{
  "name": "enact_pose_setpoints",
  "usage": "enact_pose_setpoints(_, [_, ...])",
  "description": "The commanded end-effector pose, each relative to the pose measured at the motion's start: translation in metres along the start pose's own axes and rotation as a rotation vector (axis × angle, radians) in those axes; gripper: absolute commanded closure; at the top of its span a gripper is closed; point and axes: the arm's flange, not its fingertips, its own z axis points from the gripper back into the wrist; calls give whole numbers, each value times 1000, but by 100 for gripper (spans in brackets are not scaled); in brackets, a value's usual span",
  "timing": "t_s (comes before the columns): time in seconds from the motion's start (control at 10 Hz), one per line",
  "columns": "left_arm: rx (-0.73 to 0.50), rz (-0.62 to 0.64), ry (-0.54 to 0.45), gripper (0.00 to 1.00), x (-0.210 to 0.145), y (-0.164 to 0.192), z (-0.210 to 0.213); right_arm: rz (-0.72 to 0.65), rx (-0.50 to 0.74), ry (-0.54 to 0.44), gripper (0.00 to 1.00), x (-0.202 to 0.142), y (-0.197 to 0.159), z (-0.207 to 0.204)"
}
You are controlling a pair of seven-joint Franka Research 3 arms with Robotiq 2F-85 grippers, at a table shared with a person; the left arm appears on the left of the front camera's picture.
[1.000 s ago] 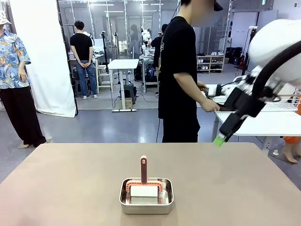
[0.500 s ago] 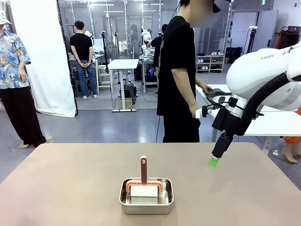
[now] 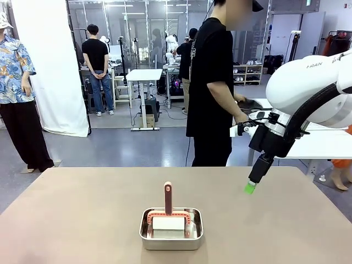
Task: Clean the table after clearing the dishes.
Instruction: When the right (or left) Handle tray is removed, use the right hand (or left hand) to clean the right (or left) side of the table with the Lint Roller.
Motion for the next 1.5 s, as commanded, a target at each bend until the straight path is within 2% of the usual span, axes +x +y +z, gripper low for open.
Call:
enact_pose_setpoints(0.0, [-1, -2, -3, 0, -1, -1, 2, 1, -1, -2, 0, 2, 3, 1])
enact_pose_setpoints(0.1, [-1, -2, -3, 0, -1, -1, 2, 0, 0, 0, 0, 0, 0, 0])
enact_pose_setpoints(0.2, [-1, -2, -3, 0, -1, -1, 2, 133, -28, 58, 0, 25, 13, -10])
enact_pose_setpoints(0.4, [-1, -2, -3, 0, -1, -1, 2, 248, -60, 130, 0, 72, 35, -25])
enact_pose_setpoints(0.6, [-1, -2, -3, 0, -1, -1, 2, 340, -138, 165, 0, 104, 62, -43])
enact_pose_setpoints(0.9, [-1, -2, -3, 0, -1, -1, 2, 449, -227, 173, 0, 144, 75, -59])
enact_pose_setpoints(1.2, [-1, -2, -3, 0, -1, -1, 2, 497, -293, 165, 0, 163, 92, -79])
enact_pose_setpoints(1.4, [-1, -2, -3, 0, -1, -1, 2, 520, -303, 193, 0, 169, 98, -88])
